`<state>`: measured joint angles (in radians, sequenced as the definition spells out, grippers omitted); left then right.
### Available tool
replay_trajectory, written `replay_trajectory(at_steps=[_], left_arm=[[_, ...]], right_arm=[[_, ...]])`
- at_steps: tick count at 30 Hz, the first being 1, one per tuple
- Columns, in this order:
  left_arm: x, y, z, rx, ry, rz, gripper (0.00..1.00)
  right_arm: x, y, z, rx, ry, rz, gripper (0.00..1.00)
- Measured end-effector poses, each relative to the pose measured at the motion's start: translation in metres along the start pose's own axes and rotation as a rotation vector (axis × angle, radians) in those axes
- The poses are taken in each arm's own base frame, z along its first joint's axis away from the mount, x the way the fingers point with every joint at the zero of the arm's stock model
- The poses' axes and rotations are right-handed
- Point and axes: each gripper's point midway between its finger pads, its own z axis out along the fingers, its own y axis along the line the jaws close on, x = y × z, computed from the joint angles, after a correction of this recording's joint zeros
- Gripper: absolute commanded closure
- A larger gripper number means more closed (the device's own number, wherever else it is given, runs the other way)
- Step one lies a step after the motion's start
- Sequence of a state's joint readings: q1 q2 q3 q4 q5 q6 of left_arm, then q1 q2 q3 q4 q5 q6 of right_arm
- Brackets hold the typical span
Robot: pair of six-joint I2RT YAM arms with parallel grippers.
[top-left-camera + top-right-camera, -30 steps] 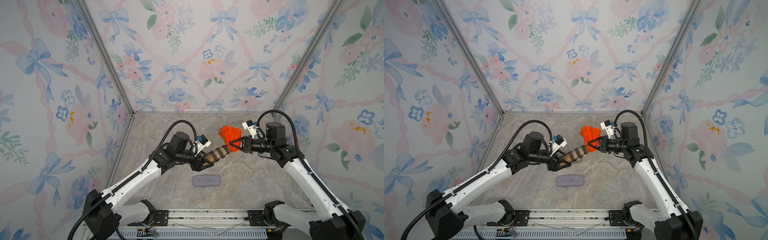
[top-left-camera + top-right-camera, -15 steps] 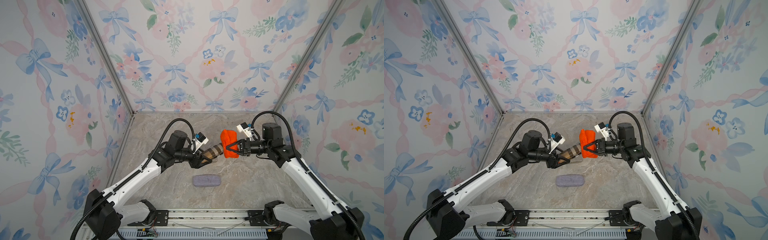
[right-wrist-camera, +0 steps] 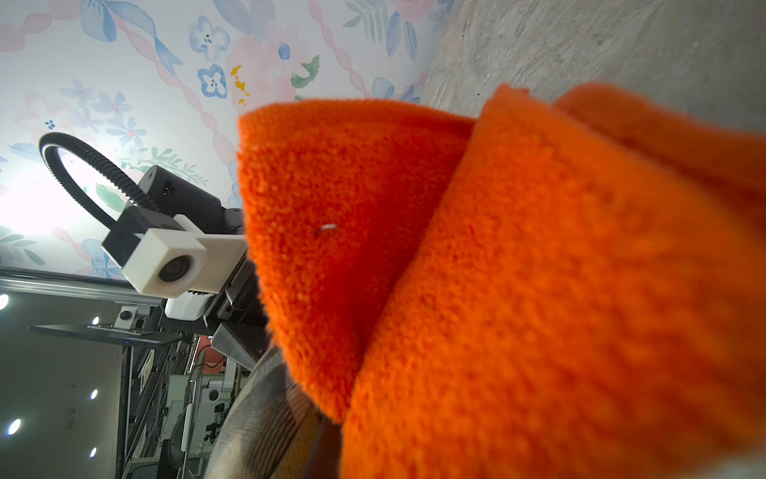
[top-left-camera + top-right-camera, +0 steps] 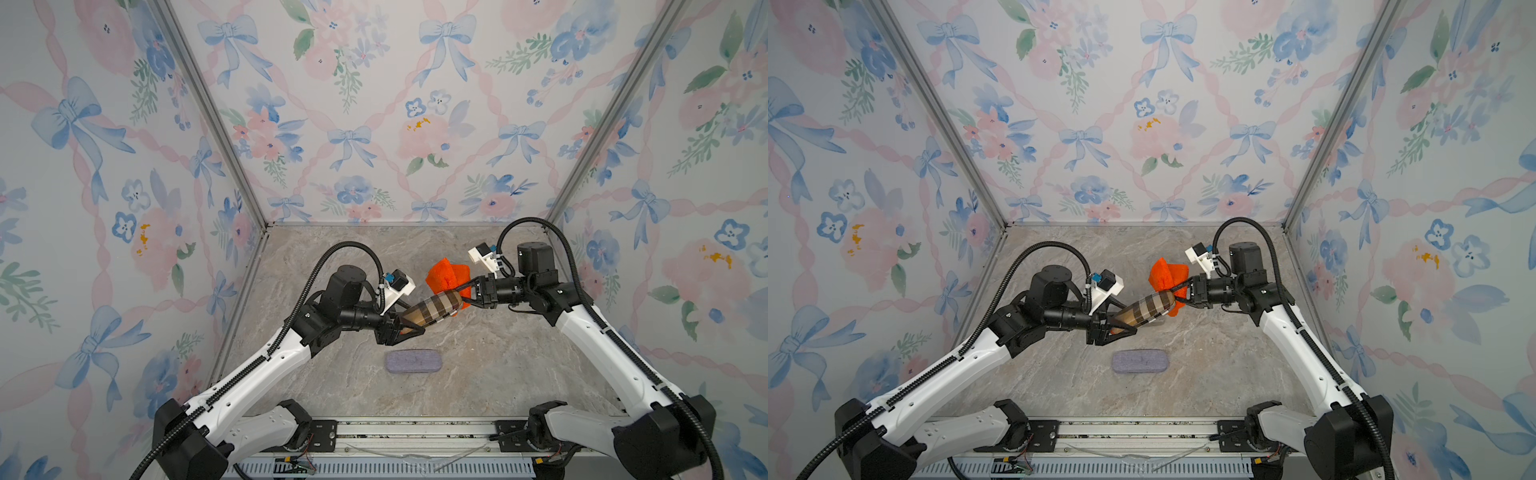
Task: Wipe the eyeglass case
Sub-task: Wipe the dirt from the eyeglass case.
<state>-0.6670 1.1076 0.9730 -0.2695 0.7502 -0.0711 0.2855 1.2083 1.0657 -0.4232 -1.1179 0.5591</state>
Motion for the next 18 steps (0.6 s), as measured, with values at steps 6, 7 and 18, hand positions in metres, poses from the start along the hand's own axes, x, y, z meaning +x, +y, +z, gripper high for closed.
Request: replay_trajectory(at_steps=[6, 7, 18], left_arm=[[-0.008, 0.001, 0.001, 0.004, -0.017, 0.019, 0.75], [-0.01, 0.003, 0.001, -0.001, -0.02, 0.019, 0.75], [-0.023, 0.047, 0.013, -0.105, -0.02, -0.143, 0.76]], right_arm=[[-0.003, 0.008, -0.014, 0.002, -0.049, -0.033, 1.0], [-0.004, 0.01, -0.019, 0.004, -0.065, -0.039, 1.0], [0.013, 0.056, -0.068, 0.034, -0.274, -0.233, 1.0]])
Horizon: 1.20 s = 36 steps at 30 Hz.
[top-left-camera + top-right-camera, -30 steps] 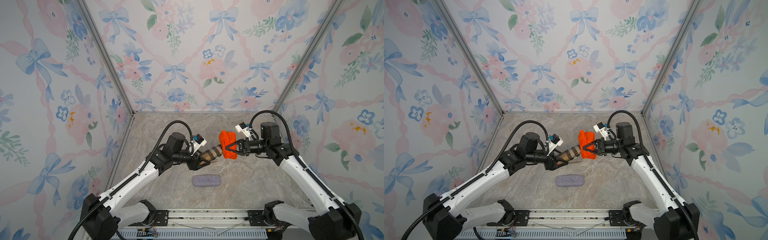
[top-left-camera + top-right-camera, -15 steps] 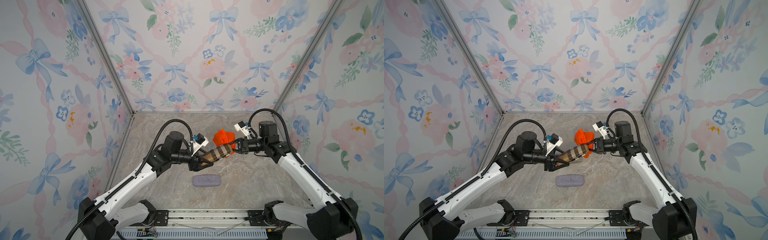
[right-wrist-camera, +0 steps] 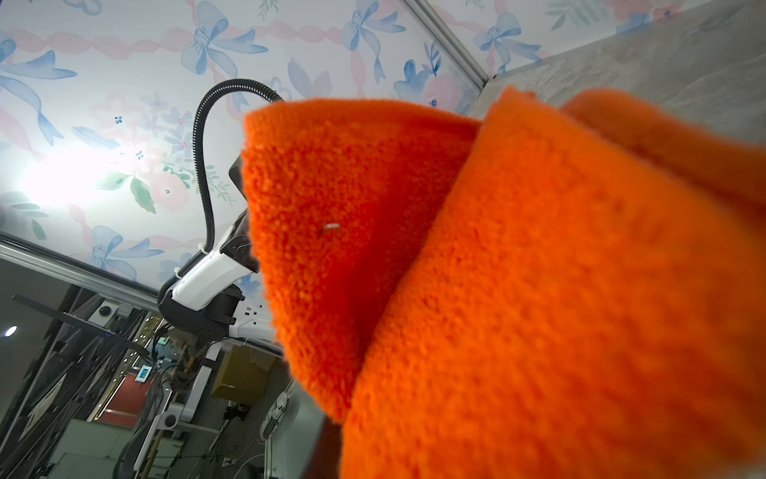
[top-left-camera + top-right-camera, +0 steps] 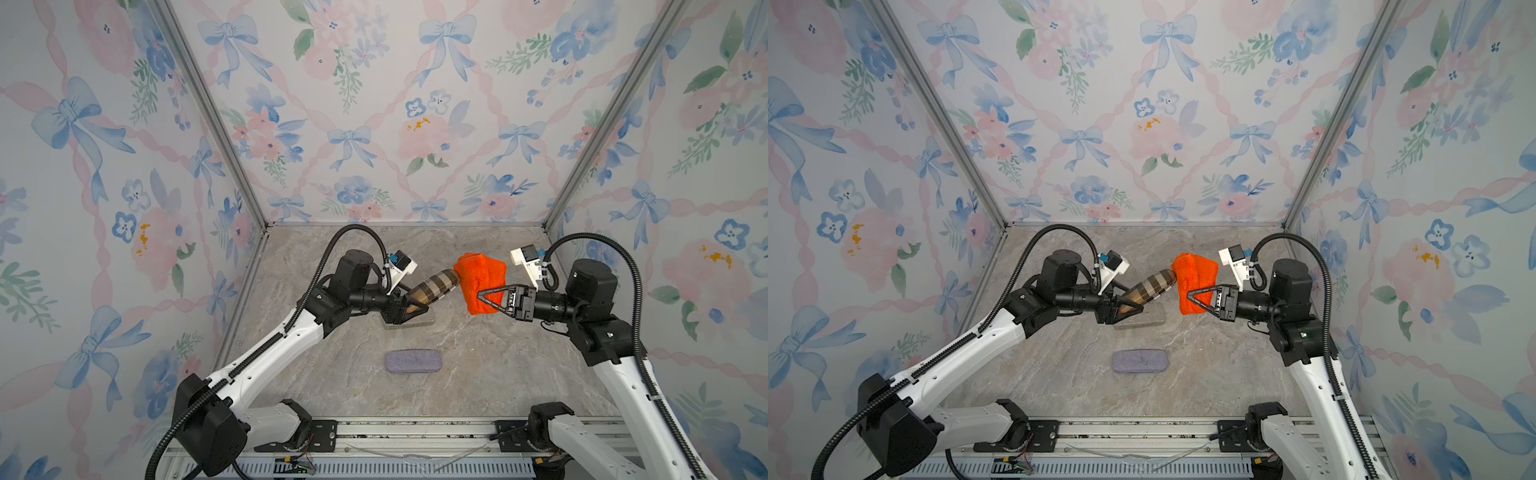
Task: Wipe the eyeglass case
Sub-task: Wipe the dirt from the eyeglass case.
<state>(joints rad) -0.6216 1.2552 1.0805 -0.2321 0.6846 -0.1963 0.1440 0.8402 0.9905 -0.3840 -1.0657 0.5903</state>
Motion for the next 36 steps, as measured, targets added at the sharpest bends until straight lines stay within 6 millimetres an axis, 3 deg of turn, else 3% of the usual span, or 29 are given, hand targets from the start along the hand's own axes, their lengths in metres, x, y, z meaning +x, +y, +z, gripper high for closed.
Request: replay_trajectory(at_steps=[8, 11, 15, 18, 23, 28, 32, 36], left_arm=[[-0.057, -0.026, -0.006, 0.151, -0.189, -0.178, 0.75], [-0.067, -0.042, -0.005, 0.204, -0.215, -0.221, 0.75], [-0.075, -0.06, -0.003, 0.259, -0.244, -0.263, 0.75], [-0.081, -0.062, -0.007, 0.272, -0.294, -0.301, 0.75], [-0.085, -0.054, -0.01, 0.241, -0.355, -0.37, 0.75], [-0.081, -0.068, -0.012, 0.281, -0.344, -0.394, 0.75], [-0.082, -0.078, -0.019, 0.311, -0.349, -0.382, 0.75], [-0.087, -0.084, -0.025, 0.329, -0.36, -0.363, 0.75]], right_arm=[[-0.011, -0.008, -0.001, 0.053, -0.164, -0.107, 1.0], [-0.012, 0.008, 0.015, 0.004, -0.184, -0.177, 1.0], [0.002, 0.044, 0.043, -0.104, -0.176, -0.305, 1.0], [-0.002, 0.052, 0.058, -0.126, -0.205, -0.361, 1.0], [-0.022, 0.037, 0.059, -0.084, -0.259, -0.408, 1.0], [-0.046, 0.004, 0.051, 0.021, -0.31, -0.398, 1.0], [-0.038, 0.012, 0.058, -0.006, -0.289, -0.405, 1.0], [-0.002, 0.031, 0.07, -0.083, -0.22, -0.421, 1.0]])
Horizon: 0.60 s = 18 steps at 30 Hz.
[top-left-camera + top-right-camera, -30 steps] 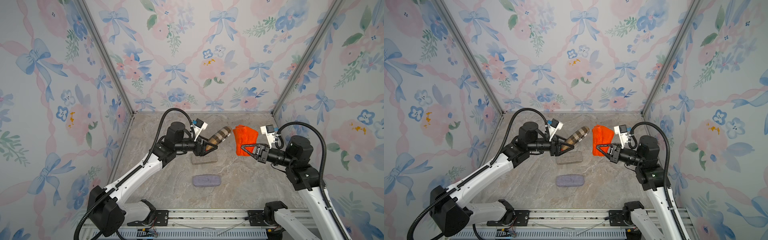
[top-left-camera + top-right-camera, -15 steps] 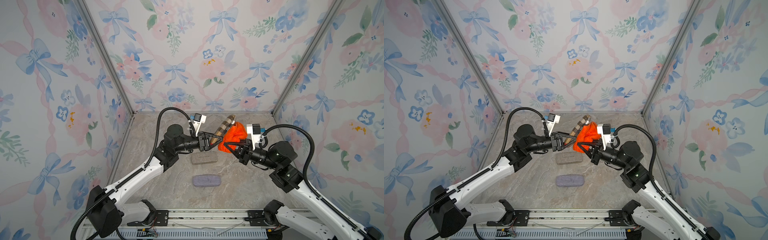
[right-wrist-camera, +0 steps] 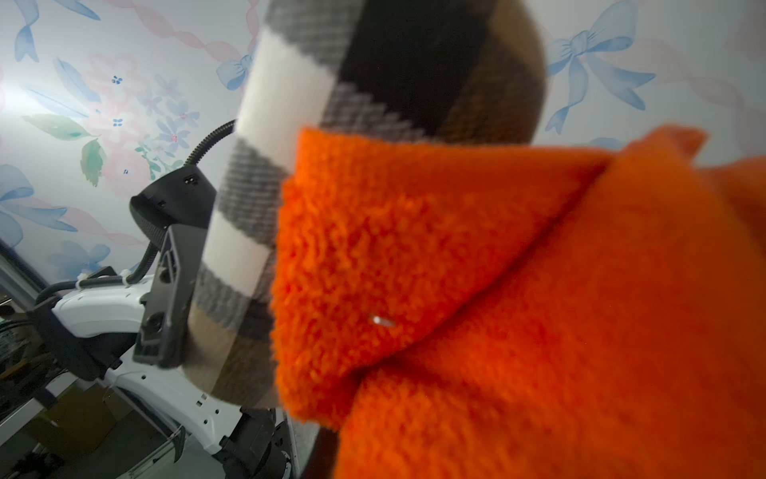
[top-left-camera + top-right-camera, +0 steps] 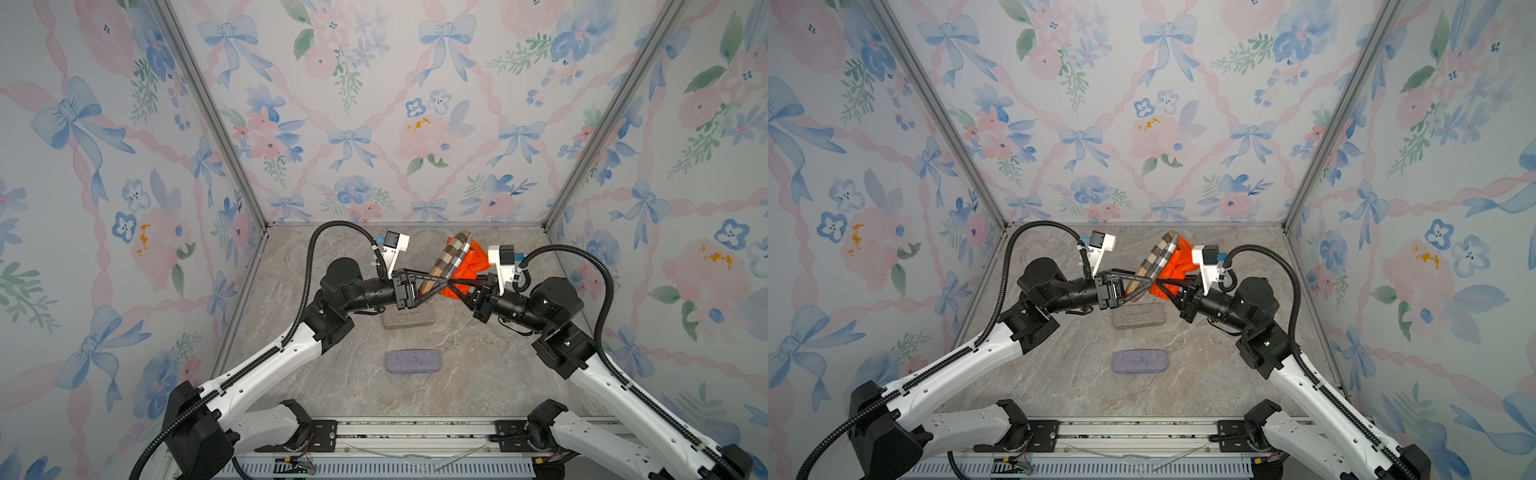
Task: Wipe the eyeglass case
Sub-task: Wipe the dirt from the eyeglass case.
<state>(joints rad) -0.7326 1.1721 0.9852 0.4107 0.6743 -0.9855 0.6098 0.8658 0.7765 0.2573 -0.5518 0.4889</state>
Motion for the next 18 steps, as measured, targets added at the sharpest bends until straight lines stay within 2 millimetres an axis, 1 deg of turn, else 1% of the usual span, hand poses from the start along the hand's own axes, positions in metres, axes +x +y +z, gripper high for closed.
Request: replay_trajectory(at_steps=[2, 5, 7, 9, 11, 12, 14, 16, 18], left_arm=[[0.002, 0.0, 0.0, 0.001, 0.012, -0.005, 0.75], [0.005, 0.001, 0.0, 0.0, 0.026, -0.017, 0.75], [0.007, 0.002, 0.0, -0.001, 0.034, -0.025, 0.75], [0.008, 0.002, 0.0, -0.001, 0.039, -0.031, 0.75], [0.009, 0.003, 0.001, -0.003, 0.042, -0.035, 0.74], [0.01, 0.004, 0.001, -0.005, 0.043, -0.037, 0.74], [0.01, 0.006, 0.001, -0.011, 0.04, -0.04, 0.74], [0.009, 0.007, 0.0, -0.018, 0.034, -0.042, 0.74], [0.008, 0.008, 0.0, -0.021, 0.032, -0.043, 0.74]], right_arm=[[0.005, 0.006, -0.004, -0.012, 0.011, 0.0, 1.0], [-0.006, 0.006, -0.013, 0.014, -0.013, -0.031, 1.0], [-0.023, 0.0, -0.02, 0.052, -0.045, -0.052, 1.0], [-0.047, -0.009, -0.028, 0.097, -0.096, -0.08, 1.0], [-0.063, -0.014, -0.031, 0.116, -0.131, -0.094, 1.0], [-0.067, -0.017, -0.031, 0.12, -0.14, -0.095, 1.0], [-0.067, -0.018, -0.027, 0.102, -0.147, -0.083, 1.0], [-0.061, -0.02, -0.022, 0.081, -0.148, -0.068, 1.0], [-0.036, -0.017, -0.014, 0.047, -0.111, -0.041, 1.0]])
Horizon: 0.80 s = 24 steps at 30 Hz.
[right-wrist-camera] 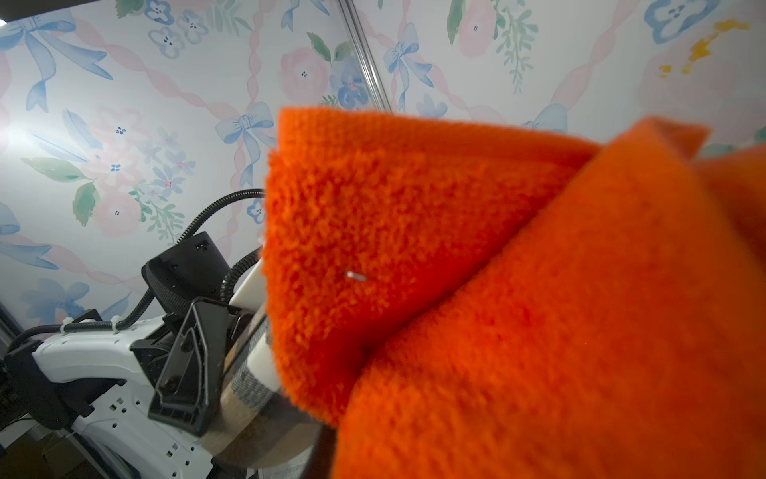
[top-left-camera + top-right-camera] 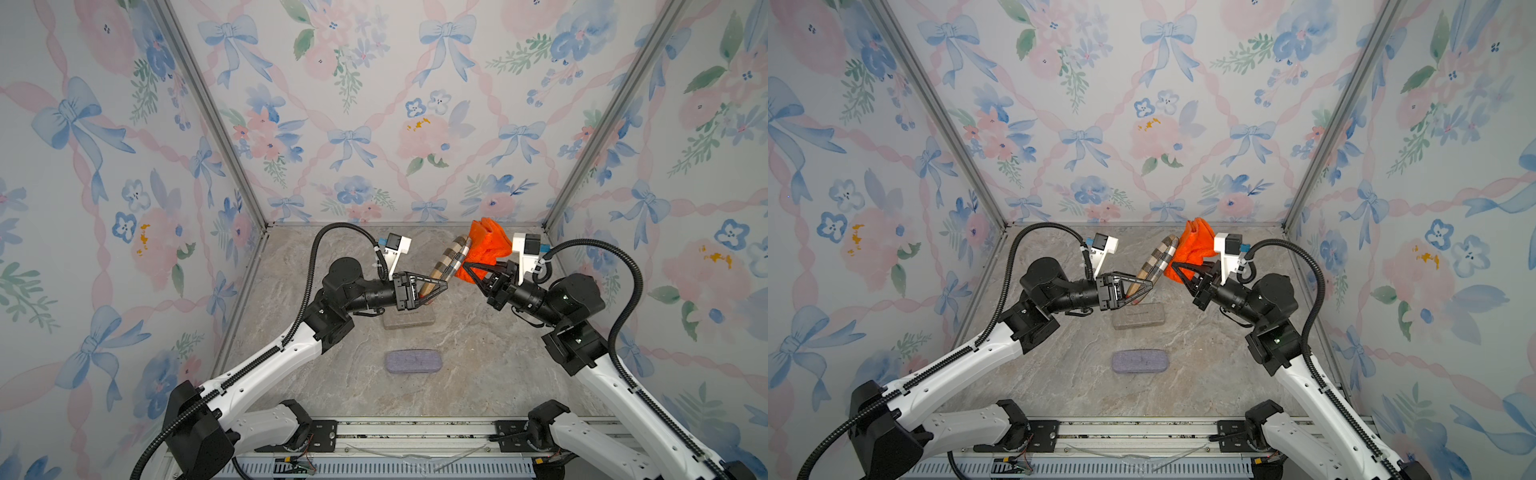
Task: Wipe the eyeglass case
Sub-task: Wipe the dirt from the eyeglass case.
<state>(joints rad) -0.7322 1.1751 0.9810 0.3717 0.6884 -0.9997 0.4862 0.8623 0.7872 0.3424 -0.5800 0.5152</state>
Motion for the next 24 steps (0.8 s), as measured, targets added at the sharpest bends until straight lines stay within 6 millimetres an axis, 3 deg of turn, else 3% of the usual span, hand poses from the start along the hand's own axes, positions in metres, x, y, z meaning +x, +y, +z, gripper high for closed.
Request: replay_trajectory(at_steps=[3, 5, 8, 14, 16, 21, 24], left_arm=[[0.002, 0.0, 0.0, 0.006, 0.011, -0.002, 0.74], [0.005, 0.001, 0.002, 0.011, 0.029, -0.007, 0.75], [0.009, 0.006, 0.005, 0.008, 0.047, -0.018, 0.74], [0.004, 0.007, 0.005, 0.006, 0.024, -0.008, 0.74], [0.001, 0.007, 0.005, 0.005, 0.011, -0.002, 0.74], [0.0, 0.013, 0.004, -0.018, 0.009, -0.015, 0.74], [-0.001, 0.012, 0.005, -0.018, 0.02, -0.017, 0.74]], right_arm=[[0.043, 0.018, 0.002, -0.073, 0.091, 0.036, 1.0], [0.056, 0.026, -0.002, -0.1, 0.124, 0.041, 1.0], [0.046, 0.026, -0.01, -0.092, 0.111, 0.011, 1.0], [-0.015, 0.013, -0.012, -0.047, 0.041, -0.068, 1.0], [-0.023, 0.012, -0.009, -0.053, 0.039, -0.081, 1.0], [-0.005, 0.014, -0.004, -0.08, 0.061, -0.064, 1.0], [0.033, 0.045, -0.001, -0.171, 0.133, -0.044, 1.0]])
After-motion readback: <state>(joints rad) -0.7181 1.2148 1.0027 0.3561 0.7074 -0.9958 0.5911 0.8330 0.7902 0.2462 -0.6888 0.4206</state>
